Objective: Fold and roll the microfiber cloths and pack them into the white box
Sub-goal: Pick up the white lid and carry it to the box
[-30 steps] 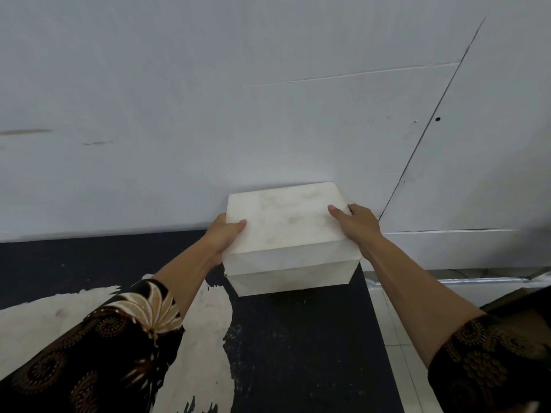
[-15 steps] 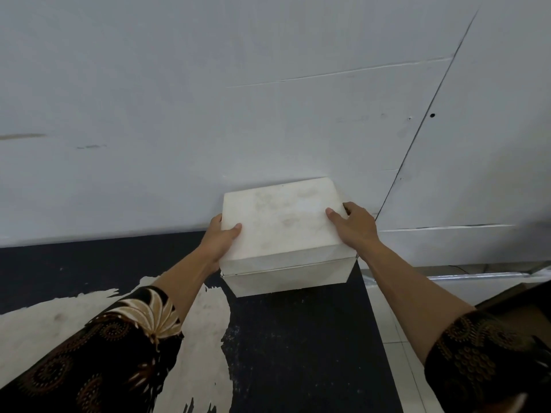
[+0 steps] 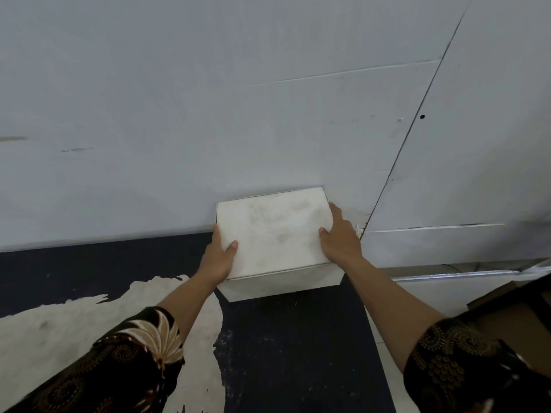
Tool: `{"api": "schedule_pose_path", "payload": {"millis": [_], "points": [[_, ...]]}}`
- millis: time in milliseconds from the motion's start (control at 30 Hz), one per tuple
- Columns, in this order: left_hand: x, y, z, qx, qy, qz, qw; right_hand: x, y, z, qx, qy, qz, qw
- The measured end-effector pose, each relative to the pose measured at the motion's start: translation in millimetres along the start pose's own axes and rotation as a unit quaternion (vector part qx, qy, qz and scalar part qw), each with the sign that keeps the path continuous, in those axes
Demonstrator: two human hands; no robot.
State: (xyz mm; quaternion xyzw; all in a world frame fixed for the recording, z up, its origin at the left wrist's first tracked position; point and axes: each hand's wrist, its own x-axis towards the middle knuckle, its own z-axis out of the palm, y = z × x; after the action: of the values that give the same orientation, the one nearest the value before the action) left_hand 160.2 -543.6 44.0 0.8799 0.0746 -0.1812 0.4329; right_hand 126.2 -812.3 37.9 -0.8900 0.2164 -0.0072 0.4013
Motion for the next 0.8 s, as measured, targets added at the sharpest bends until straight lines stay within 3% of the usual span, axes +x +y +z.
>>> {"api": "schedule_pose_path", "payload": {"millis": [167,633,800], "points": [[5.1,0.8,-0.4,0.040,-0.006,-0.004,0.999,14.3,-3.2,1.8,-0.135,-0.034,0.010,0.990],[18.9,-3.0,-5.1,0.080,-0.037,0.024,0.996,-7.0,-0.3,20.0,-0.160,0.038,0.023,0.986],[8.7,-2.7,-13.7,0.124,-0.065,0.034,0.990,-22.6,-11.2,15.9,-0.215,0.008,0.041,0.976]]}}
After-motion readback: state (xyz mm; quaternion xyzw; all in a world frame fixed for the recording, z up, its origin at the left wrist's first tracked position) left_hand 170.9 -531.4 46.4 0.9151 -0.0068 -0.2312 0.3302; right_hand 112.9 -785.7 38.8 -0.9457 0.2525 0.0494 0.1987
